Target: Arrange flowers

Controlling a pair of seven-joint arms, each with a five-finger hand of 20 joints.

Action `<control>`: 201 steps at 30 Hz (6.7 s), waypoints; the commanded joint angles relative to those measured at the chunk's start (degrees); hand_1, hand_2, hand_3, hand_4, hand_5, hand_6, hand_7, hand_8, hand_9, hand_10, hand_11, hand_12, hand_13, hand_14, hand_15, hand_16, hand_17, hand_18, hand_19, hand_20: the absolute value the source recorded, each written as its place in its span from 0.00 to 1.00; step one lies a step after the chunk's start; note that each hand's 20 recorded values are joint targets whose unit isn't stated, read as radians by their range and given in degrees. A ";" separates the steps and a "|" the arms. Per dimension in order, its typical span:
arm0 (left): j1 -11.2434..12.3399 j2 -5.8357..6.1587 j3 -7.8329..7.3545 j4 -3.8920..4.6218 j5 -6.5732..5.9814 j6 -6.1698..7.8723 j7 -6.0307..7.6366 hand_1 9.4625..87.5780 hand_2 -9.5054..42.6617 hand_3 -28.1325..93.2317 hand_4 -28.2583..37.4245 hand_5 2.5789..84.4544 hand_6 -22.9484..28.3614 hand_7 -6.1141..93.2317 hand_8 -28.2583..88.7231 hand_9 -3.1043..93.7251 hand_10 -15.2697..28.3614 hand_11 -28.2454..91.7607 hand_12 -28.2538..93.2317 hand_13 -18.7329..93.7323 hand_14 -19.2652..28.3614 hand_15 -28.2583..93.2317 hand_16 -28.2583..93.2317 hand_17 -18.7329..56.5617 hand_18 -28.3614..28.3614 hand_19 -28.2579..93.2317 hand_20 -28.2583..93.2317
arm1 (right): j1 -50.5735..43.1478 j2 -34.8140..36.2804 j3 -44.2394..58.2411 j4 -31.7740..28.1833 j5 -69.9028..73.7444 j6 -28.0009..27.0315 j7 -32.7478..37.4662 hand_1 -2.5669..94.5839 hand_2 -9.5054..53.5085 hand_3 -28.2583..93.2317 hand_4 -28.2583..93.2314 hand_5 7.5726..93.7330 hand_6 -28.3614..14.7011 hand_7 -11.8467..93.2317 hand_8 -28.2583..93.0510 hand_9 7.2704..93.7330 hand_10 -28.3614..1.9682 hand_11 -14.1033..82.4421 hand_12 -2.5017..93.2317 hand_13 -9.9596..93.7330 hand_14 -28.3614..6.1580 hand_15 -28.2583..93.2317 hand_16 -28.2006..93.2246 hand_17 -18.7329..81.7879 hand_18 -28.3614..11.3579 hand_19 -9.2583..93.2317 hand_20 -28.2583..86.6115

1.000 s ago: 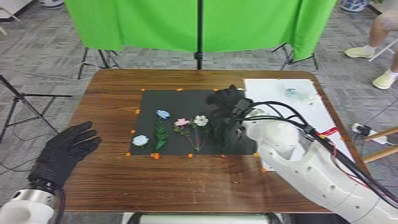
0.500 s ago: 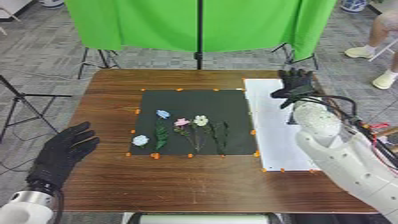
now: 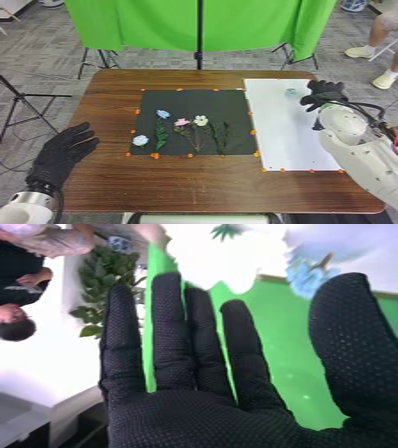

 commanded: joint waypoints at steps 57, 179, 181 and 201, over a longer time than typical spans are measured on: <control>-0.74 -0.02 0.94 0.74 -0.03 -0.39 -1.55 0.30 0.25 0.82 0.00 0.43 0.54 0.39 0.11 0.40 0.69 0.54 0.32 0.43 0.77 0.65 0.17 0.18 0.90 0.75 0.20 | 9.57 -13.66 -22.31 -2.17 -11.18 13.55 -20.12 0.52 0.04 0.91 0.00 0.74 0.70 0.53 0.13 0.93 0.84 0.41 0.45 0.87 0.76 0.70 0.45 0.53 0.32 0.87 0.58; -2.40 0.03 -2.26 0.37 0.48 -2.01 -2.10 0.30 0.24 0.83 0.00 0.44 0.55 0.40 0.10 0.40 0.70 0.55 0.31 0.43 0.78 0.66 0.16 0.18 0.91 0.76 0.20 | -24.06 -5.76 13.56 -28.89 12.57 -2.76 -21.22 0.20 0.00 0.93 0.00 0.49 0.58 0.37 0.09 0.58 0.56 0.50 0.26 0.71 0.63 0.73 0.41 0.43 0.25 0.79 0.60; -2.28 0.07 -2.25 0.30 0.36 -1.90 -1.91 0.30 0.24 0.83 0.00 0.44 0.55 0.40 0.10 0.40 0.70 0.55 0.31 0.43 0.78 0.66 0.17 0.18 0.91 0.76 0.20 | -24.49 -5.91 15.03 -29.33 14.04 -3.55 -20.91 0.20 0.00 0.93 0.00 0.47 0.56 0.34 0.09 0.54 0.54 0.47 0.25 0.69 0.61 0.72 0.40 0.43 0.24 0.79 0.60; -2.48 -1.62 -1.36 -0.24 0.59 -2.39 2.78 0.28 0.22 0.83 0.00 0.40 0.54 0.38 0.11 0.34 0.67 0.52 0.30 0.39 0.76 0.61 0.16 0.18 0.90 0.74 0.19 | -42.48 -20.88 47.67 -36.10 78.46 -11.48 -28.67 0.13 0.17 0.92 0.01 0.26 0.61 0.20 0.15 0.25 0.58 0.22 0.26 0.29 0.52 0.26 0.54 0.19 0.23 0.46 0.44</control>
